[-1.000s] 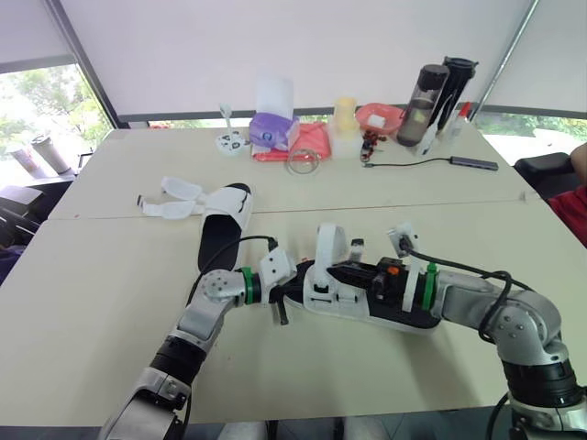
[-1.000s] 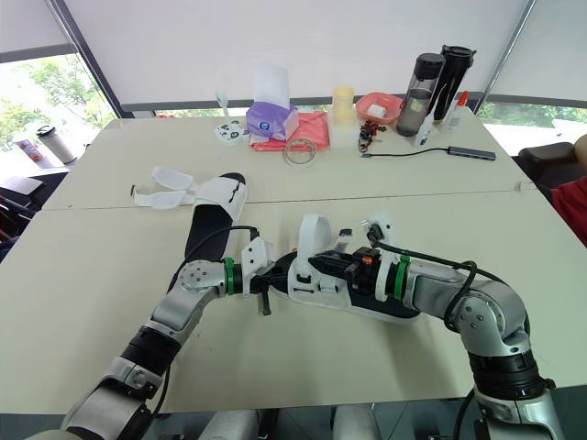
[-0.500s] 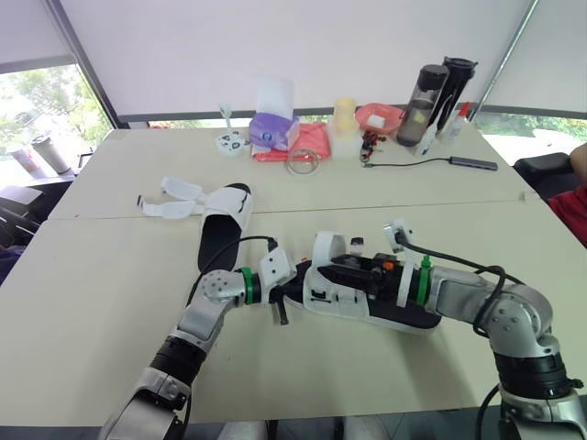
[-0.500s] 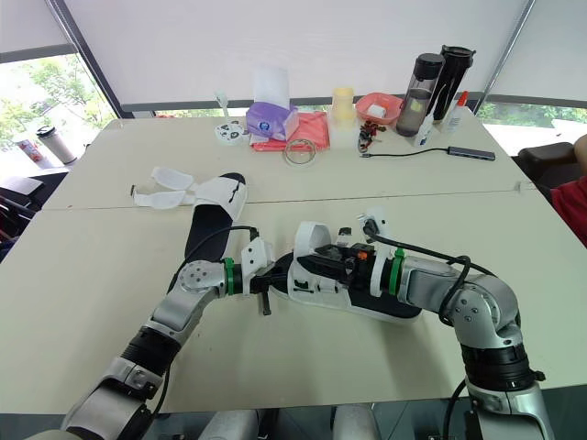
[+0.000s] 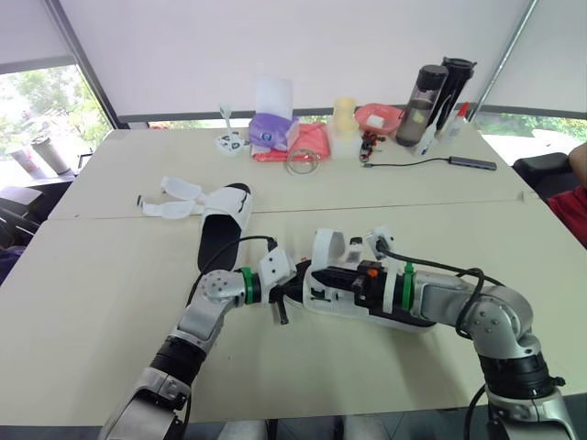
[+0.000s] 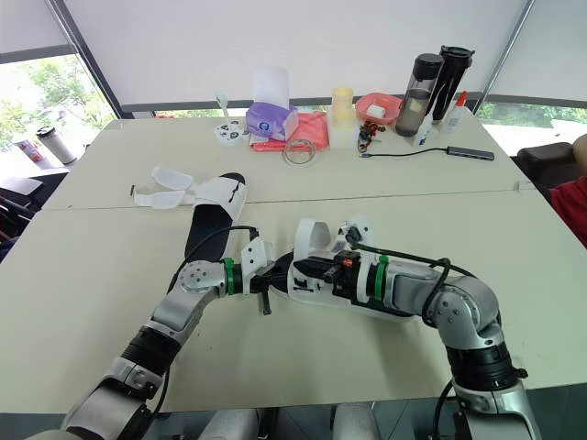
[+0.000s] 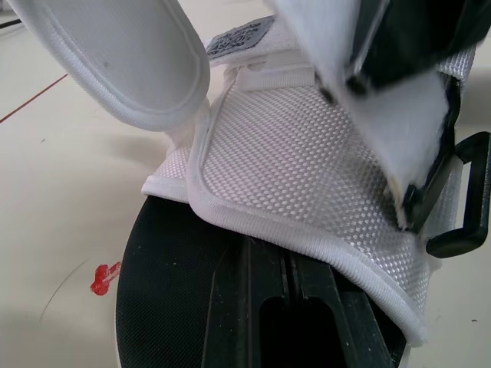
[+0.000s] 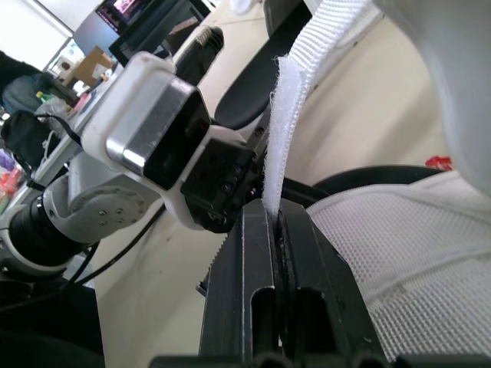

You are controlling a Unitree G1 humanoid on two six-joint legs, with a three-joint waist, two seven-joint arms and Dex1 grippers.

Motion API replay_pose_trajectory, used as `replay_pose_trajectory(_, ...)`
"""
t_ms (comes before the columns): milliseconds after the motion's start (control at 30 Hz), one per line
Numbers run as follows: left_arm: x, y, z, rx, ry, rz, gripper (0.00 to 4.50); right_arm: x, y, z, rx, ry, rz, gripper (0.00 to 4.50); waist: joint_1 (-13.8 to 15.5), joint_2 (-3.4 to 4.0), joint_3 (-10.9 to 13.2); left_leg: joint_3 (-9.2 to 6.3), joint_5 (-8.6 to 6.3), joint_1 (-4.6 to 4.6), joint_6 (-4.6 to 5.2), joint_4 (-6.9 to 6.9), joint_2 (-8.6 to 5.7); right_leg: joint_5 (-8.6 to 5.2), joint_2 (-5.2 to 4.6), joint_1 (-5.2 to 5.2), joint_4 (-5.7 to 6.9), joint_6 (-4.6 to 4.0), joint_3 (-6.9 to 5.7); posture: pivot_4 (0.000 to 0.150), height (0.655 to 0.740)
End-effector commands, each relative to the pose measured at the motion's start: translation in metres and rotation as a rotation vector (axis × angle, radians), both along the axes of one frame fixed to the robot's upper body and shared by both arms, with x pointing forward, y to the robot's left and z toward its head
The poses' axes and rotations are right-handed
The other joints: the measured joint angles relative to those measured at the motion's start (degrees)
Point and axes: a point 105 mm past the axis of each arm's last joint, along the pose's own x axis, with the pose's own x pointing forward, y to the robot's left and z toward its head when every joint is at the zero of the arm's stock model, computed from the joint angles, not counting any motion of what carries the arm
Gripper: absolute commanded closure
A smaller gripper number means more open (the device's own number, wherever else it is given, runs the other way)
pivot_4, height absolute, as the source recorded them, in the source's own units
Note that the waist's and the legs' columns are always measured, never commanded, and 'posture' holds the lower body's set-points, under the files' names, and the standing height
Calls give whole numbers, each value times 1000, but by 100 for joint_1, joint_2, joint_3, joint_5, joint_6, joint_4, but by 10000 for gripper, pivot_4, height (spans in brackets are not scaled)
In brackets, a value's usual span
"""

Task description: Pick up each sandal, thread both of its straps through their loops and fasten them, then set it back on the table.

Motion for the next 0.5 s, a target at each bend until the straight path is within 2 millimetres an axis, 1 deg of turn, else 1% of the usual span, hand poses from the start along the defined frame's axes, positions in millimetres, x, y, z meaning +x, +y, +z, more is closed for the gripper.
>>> replay_pose_trajectory(33,-7,2,-28,79,78,2,45000,0,-3,22,54,-45,10,44283,0,0,0,0,0,0,0,0,0,0,0,0,0,0,0,1500,7400)
replay_pose_trajectory(167,-7,2,-28,79,77,0,45000,-6,-2,22,63,-12,46,44283,4,0,0,-1,0,0,0,-2,0,1,0,-1,0,-2,0,1500,7400)
replay_pose_trajectory(233,-7,2,-28,79,77,1,45000,-10,-1,16,50,7,55,44283,3,0,0,-1,0,-1,0,-2,0,3,0,-1,0,-5,0,1500,7400)
replay_pose_trajectory(333,-7,2,-28,77,78,1,45000,-10,0,6,29,22,42,44283,3,0,0,0,0,-1,0,-1,0,3,0,-1,0,-6,0,1500,7400)
replay_pose_trajectory(500,-7,2,-28,77,80,4,45000,-9,-1,-2,7,30,29,44283,2,1,0,1,0,-1,0,-1,0,-1,0,-1,0,2,0,1500,7400)
